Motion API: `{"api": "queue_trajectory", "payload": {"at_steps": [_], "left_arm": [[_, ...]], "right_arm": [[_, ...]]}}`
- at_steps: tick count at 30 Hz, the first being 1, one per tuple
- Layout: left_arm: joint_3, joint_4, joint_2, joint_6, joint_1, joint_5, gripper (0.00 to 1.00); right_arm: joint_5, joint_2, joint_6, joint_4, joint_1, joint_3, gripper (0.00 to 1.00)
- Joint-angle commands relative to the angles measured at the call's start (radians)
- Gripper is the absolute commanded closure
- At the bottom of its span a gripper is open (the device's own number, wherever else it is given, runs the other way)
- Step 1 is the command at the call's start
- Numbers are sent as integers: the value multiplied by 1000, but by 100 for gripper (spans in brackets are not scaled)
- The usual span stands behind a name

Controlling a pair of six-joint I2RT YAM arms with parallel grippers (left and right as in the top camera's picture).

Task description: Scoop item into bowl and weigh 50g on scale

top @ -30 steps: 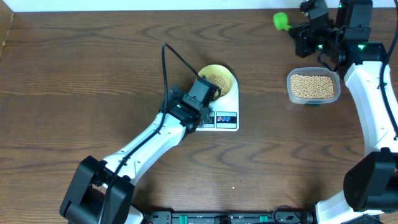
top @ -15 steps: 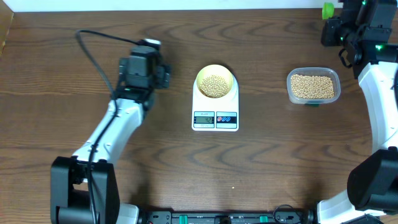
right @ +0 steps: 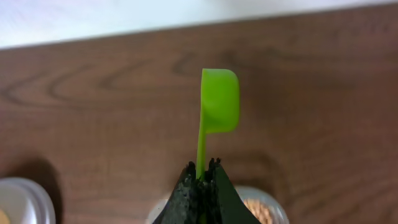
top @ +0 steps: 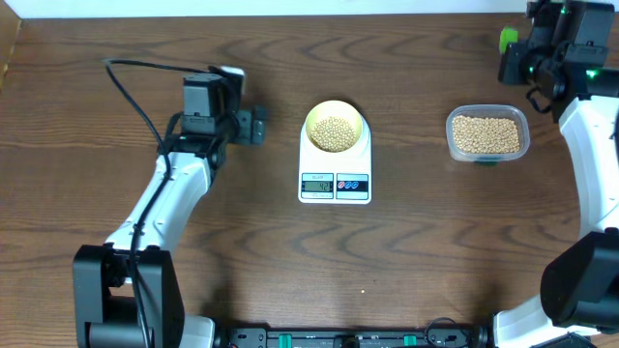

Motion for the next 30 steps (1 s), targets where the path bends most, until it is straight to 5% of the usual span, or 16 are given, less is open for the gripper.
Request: {"api": "queue_trajectory", "payload": {"at_steps": [1, 18, 30], "left_arm": [[29, -70, -14, -8, -53, 82, 2], [28, -581, -121, 60, -460, 82, 2], [-2, -557, -97, 55, -532, -27, 2]], "right_arm": [[7, -14, 20, -37, -27, 19, 99], [-70, -14, -44, -223, -41, 18, 99], [-77, -14, -43, -312, -40, 18, 99]]}}
